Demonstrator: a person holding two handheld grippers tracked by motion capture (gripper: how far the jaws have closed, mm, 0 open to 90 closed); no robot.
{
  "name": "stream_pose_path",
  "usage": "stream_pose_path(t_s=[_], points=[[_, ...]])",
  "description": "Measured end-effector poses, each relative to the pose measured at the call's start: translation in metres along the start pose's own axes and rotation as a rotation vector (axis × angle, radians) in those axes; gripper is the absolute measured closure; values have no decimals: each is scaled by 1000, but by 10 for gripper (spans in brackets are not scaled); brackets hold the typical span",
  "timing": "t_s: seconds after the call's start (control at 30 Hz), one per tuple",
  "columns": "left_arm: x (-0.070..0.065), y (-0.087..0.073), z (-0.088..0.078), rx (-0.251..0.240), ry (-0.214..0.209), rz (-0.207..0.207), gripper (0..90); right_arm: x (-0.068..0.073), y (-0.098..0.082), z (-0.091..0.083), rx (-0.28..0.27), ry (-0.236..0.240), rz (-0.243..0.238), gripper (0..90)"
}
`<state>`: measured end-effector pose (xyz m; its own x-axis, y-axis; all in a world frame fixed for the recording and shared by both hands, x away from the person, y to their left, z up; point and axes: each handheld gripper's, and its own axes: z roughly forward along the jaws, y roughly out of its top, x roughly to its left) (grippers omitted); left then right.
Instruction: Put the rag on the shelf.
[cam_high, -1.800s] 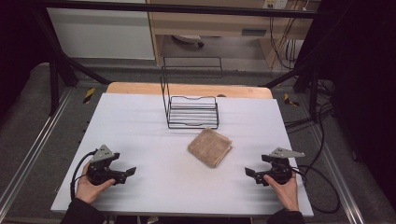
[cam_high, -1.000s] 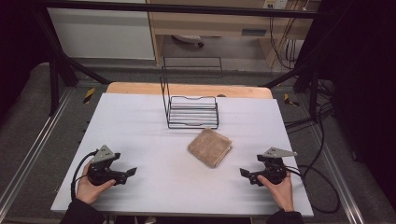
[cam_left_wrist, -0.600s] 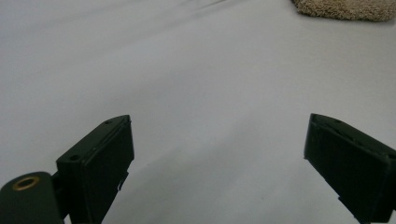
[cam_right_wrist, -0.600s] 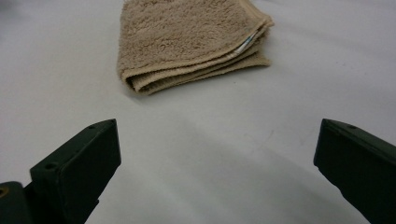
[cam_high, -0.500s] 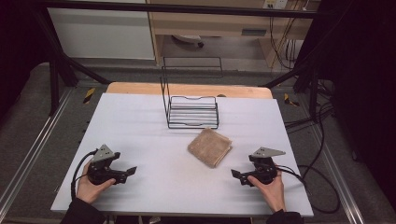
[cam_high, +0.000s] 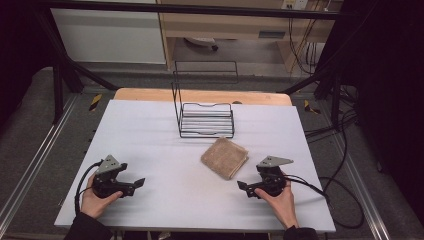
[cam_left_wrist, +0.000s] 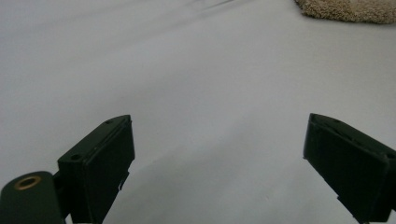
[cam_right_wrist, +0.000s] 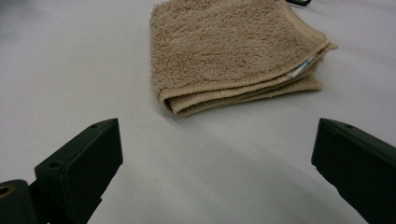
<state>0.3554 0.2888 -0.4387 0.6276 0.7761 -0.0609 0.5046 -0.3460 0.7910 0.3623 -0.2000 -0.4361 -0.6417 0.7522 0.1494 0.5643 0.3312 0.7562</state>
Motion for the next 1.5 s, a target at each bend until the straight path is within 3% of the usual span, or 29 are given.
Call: stream_pose_path(t_s=[0.43,0.5,0.7,1.07,1.5], points=[[0,-1,0,-2,7,-3,87,19,18,15,31,-37,-53,33],[0,-1,0,-2,7,-2,86,22,22,18,37,-37,-72,49],[0,-1,0,0,5,-2,87,28,33,27,41,-22,-71,117],[1,-1,0,0,2,-2,92,33,34,43,67,-2,-125,434],[1,-1,0,-1,3,0,97,34,27,54,105,-49,-174,652]])
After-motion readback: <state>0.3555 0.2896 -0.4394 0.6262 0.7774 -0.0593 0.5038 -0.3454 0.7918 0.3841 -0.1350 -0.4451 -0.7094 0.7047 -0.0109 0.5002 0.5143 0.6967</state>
